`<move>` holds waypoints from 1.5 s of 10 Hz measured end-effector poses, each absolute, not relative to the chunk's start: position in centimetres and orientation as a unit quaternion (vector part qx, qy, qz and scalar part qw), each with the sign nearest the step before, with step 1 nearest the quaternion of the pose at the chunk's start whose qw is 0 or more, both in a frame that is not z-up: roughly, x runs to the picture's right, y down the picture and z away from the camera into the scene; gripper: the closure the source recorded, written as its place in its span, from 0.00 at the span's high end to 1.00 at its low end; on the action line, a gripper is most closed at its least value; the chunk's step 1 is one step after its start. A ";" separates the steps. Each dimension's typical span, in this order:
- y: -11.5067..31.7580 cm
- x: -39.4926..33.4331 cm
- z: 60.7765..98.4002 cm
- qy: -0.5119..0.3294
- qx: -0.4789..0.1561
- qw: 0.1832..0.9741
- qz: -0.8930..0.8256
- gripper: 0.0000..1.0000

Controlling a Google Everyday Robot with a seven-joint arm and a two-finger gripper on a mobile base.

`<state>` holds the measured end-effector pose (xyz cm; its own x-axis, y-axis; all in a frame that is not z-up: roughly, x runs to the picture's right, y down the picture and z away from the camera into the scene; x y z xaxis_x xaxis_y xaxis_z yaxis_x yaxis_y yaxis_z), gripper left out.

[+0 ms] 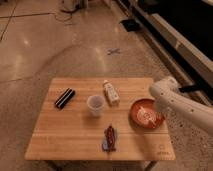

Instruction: Drag the ceramic bowl in a circle

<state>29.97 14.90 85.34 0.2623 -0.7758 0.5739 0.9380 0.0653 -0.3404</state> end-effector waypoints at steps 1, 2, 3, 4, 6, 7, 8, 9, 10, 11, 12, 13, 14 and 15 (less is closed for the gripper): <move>14.8 27.7 85.3 -0.135 -0.324 0.711 -0.610 0.00; 15.4 25.9 84.7 -0.151 -0.315 0.700 -0.622 0.00; 16.3 24.7 84.0 -0.165 -0.309 0.692 -0.631 0.00; 17.3 23.9 83.1 -0.180 -0.305 0.686 -0.635 0.00; 19.9 23.7 80.6 -0.206 -0.303 0.680 -0.635 0.00; 20.7 24.1 79.8 -0.213 -0.305 0.681 -0.631 0.00; 21.6 25.5 78.7 -0.216 -0.310 0.685 -0.622 0.07; 22.0 27.1 78.2 -0.213 -0.317 0.692 -0.613 0.17; 22.2 28.7 77.9 -0.209 -0.321 0.699 -0.603 0.27; 22.0 29.9 77.9 -0.203 -0.322 0.706 -0.597 0.37; 21.6 30.8 78.1 -0.200 -0.321 0.711 -0.593 0.47; 21.3 31.4 78.4 -0.201 -0.318 0.714 -0.591 0.56; 21.1 31.6 78.5 -0.201 -0.317 0.715 -0.589 0.60; 21.1 31.5 78.6 -0.202 -0.316 0.715 -0.590 0.60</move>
